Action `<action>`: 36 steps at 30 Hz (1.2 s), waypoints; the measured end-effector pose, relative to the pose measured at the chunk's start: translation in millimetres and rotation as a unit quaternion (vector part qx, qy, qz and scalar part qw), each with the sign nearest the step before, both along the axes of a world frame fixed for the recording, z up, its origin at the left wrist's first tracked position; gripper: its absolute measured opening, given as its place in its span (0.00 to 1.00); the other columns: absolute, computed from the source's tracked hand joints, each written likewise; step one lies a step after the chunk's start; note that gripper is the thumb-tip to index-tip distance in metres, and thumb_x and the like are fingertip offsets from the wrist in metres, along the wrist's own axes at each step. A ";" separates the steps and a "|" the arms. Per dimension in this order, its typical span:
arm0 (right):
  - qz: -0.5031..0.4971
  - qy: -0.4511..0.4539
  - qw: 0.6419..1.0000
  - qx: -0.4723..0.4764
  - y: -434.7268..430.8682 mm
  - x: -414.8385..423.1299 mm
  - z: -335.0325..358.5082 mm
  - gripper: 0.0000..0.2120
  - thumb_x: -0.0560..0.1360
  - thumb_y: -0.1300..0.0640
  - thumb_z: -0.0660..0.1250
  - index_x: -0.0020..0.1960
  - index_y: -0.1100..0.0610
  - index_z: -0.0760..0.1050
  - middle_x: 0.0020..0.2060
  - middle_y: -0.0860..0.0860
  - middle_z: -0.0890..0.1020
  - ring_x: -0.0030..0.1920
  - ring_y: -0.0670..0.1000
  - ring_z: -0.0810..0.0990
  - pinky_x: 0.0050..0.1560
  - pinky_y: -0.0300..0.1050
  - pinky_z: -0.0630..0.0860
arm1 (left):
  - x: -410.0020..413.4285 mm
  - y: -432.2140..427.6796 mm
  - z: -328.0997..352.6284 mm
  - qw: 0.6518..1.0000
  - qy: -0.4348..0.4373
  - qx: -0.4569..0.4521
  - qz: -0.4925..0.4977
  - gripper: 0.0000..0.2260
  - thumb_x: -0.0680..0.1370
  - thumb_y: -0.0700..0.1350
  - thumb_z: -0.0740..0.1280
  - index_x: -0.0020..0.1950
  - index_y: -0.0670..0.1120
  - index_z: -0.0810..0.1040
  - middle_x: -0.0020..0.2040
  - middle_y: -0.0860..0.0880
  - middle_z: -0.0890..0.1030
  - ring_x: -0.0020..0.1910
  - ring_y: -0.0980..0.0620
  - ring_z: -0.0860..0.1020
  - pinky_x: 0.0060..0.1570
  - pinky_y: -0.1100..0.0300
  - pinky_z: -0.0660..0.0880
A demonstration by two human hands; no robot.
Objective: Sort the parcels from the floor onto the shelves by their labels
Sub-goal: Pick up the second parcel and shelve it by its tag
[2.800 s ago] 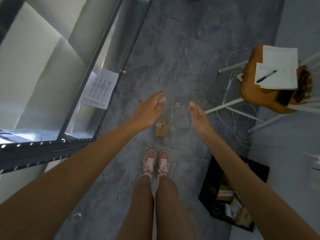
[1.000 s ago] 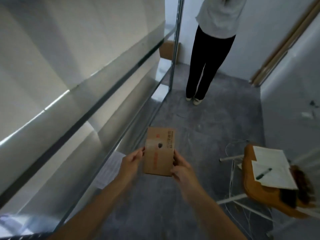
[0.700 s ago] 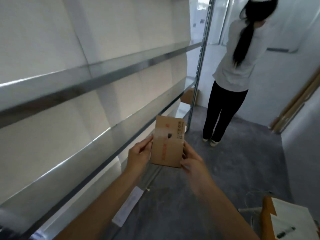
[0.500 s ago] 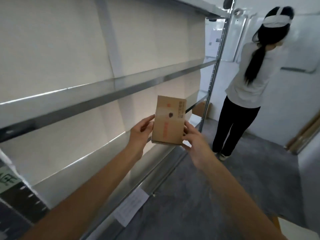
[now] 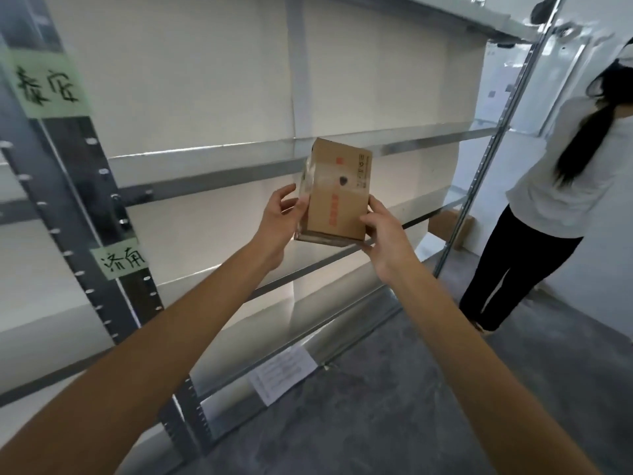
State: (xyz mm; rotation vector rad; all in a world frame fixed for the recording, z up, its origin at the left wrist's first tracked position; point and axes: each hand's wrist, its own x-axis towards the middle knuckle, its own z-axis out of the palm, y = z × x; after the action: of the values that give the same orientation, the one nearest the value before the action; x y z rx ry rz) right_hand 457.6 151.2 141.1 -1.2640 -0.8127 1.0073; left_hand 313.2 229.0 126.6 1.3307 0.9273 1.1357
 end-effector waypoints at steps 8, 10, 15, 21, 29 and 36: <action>0.101 -0.028 0.994 0.017 -2.7 -65.3 9.4 0.20 0.80 0.64 0.54 0.66 0.47 0.71 0.61 0.49 0.77 0.61 0.50 0.73 0.59 0.46 0.71 | -75.4 -29.9 1.0 0.998 0.015 -0.058 0.017 0.40 0.72 0.61 0.61 0.77 0.52 0.43 0.68 0.43 0.72 0.65 0.46 0.71 0.71 0.44 0.62; 0.130 -0.035 0.991 0.021 -3.1 -85.9 13.5 0.18 0.80 0.63 0.54 0.63 0.45 0.70 0.59 0.48 0.77 0.59 0.49 0.74 0.59 0.46 0.70 | -99.8 -36.5 3.2 0.998 0.002 -0.055 0.031 0.35 0.75 0.58 0.60 0.77 0.50 0.48 0.67 0.44 0.71 0.62 0.47 0.72 0.68 0.49 0.67; 0.194 -0.054 0.978 0.048 -3.3 -134.4 21.2 0.18 0.80 0.60 0.55 0.66 0.46 0.70 0.59 0.48 0.78 0.60 0.49 0.74 0.63 0.49 0.71 | -158.7 -52.6 10.8 0.997 0.005 -0.039 0.064 0.25 0.78 0.54 0.59 0.73 0.48 0.60 0.62 0.45 0.75 0.54 0.53 0.76 0.56 0.58 0.73; 0.260 -0.060 0.961 0.067 -12.4 -207.1 27.8 0.19 0.81 0.59 0.56 0.70 0.48 0.67 0.61 0.49 0.76 0.59 0.49 0.74 0.54 0.43 0.73 | -236.1 -83.6 15.0 0.994 0.010 -0.026 0.109 0.33 0.71 0.61 0.61 0.73 0.51 0.60 0.65 0.45 0.73 0.59 0.50 0.75 0.62 0.50 0.73; 0.288 -0.057 0.953 0.080 -45.0 -317.4 21.5 0.17 0.80 0.58 0.56 0.67 0.45 0.68 0.63 0.49 0.75 0.65 0.52 0.71 0.66 0.55 0.69 | -342.3 -134.9 16.8 0.987 0.002 -0.028 0.161 0.25 0.78 0.55 0.57 0.73 0.49 0.60 0.57 0.50 0.77 0.55 0.56 0.76 0.50 0.63 0.75; 0.321 -0.017 0.945 0.064 -81.0 -390.6 19.2 0.18 0.81 0.54 0.56 0.69 0.44 0.68 0.65 0.49 0.74 0.66 0.52 0.70 0.68 0.58 0.68 | -420.0 -183.6 19.9 0.984 0.008 -0.034 0.172 0.34 0.70 0.61 0.60 0.73 0.49 0.60 0.65 0.45 0.74 0.64 0.47 0.73 0.65 0.53 0.70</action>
State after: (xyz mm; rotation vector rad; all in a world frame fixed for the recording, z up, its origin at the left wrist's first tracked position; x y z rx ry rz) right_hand 67.0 70.2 160.3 -0.9135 -1.3419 1.4201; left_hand -106.8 45.4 146.5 1.1522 1.2297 1.3438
